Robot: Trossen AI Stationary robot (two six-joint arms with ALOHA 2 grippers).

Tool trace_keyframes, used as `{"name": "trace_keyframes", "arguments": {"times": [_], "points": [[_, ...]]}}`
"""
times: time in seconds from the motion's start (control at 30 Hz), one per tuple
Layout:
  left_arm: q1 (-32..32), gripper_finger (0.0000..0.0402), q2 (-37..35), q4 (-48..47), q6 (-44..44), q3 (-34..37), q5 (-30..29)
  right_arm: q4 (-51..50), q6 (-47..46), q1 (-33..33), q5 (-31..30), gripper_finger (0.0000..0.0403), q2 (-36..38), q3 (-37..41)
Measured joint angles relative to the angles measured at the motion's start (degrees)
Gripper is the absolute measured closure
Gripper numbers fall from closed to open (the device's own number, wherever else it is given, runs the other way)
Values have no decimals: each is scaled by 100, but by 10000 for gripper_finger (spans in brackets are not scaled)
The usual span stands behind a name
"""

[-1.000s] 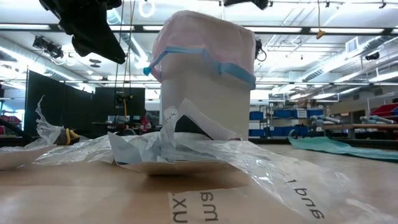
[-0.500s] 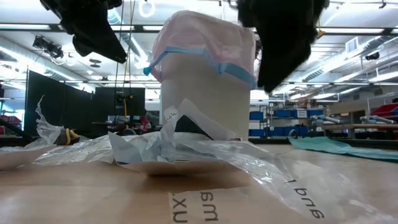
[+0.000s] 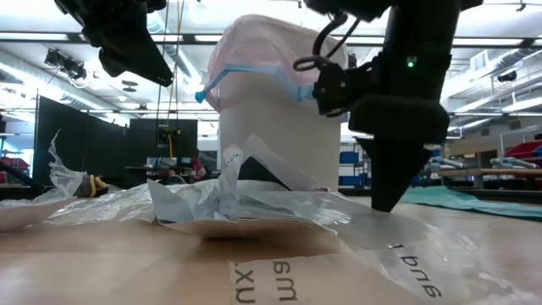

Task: Place trash/remove bag and relplace
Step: Put the white paper into the white trash bin

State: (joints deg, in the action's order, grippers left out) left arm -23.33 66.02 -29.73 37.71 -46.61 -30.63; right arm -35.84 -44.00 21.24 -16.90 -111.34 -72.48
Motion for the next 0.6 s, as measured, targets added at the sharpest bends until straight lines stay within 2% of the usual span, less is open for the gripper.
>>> {"name": "trace_keyframes", "arguments": {"times": [0.1,0.17,0.23,0.37,0.4,0.6], "points": [[0,305,0,0,-1,0,0,-58,-208,-46,142,169,-90,-21],[0,305,0,3,-2,0,0,-124,-369,-78,250,196,-152,-21],[0,305,0,-2,0,0,0,-217,-483,-102,326,239,-159,-18],[0,305,0,2,-32,0,0,-292,-757,-153,445,364,-164,-10],[0,305,0,2,-64,0,0,-277,-811,-168,499,382,-165,-10],[2,305,0,0,-125,0,0,-331,-1109,-104,552,401,-112,-133]]}}
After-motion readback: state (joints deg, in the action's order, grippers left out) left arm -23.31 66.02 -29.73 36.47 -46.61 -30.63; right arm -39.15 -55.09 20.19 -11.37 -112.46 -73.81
